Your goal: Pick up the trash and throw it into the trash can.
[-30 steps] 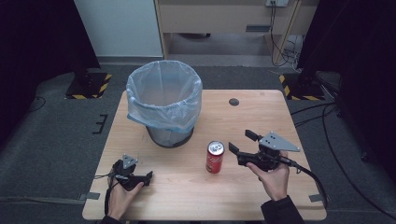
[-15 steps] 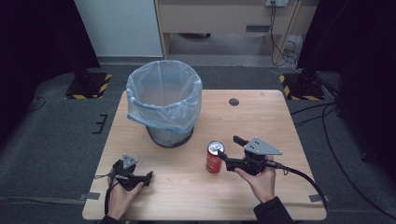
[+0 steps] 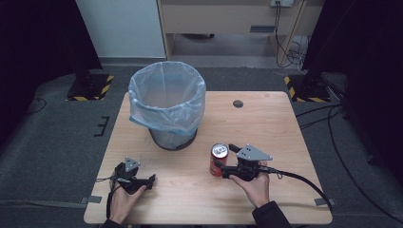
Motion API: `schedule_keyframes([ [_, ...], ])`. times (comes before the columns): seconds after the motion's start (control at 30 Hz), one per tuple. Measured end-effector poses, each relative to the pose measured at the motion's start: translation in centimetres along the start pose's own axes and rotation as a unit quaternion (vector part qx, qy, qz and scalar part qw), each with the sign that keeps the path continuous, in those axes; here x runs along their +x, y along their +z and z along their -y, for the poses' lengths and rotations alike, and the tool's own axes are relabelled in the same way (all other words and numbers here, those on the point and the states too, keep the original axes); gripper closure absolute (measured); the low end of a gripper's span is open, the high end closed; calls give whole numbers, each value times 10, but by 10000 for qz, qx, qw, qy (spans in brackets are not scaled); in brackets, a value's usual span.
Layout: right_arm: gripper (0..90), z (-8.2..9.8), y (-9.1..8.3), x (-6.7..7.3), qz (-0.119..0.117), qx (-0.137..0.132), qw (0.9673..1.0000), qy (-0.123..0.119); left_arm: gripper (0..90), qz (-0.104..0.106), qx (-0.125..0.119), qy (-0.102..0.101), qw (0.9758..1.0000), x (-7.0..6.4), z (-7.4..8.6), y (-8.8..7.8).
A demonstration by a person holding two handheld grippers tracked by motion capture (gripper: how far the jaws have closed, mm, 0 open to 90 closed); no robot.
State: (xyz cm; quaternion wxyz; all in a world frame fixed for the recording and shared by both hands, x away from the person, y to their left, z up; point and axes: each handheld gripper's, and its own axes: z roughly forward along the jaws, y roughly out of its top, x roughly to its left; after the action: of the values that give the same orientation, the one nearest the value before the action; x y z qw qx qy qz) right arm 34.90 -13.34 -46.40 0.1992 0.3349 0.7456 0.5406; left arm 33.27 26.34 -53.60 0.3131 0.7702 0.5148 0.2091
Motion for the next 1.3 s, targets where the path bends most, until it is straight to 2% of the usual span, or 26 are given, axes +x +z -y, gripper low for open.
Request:
schedule_keyframes([
  [0.23,199,8,9,3,-28,124,9999,-26,0,4,1,5,10000,0,0,0],
  [0.43,239,13,15,3,4,140,9999,-3,0,10,3,6,10000,0,0,0],
  [0.63,322,19,21,3,6,299,9995,-81,0,9,3,7,10000,0,0,0],
  [0.77,334,18,21,2,9,306,9995,-99,0,12,3,11,10000,0,0,0],
  [0.83,335,17,19,2,22,273,9995,-133,0,16,2,12,10000,0,0,0],
  [1.1,335,0,5,-3,-24,-54,10000,-23,0,27,-5,19,10000,0,0,0],
  [1.23,335,-9,-4,-5,-40,-275,9996,4,0,29,-5,18,10000,0,0,0],
  [1.3,335,-17,-12,-7,-52,-467,9989,40,0,29,-6,17,10000,-1,0,0],
])
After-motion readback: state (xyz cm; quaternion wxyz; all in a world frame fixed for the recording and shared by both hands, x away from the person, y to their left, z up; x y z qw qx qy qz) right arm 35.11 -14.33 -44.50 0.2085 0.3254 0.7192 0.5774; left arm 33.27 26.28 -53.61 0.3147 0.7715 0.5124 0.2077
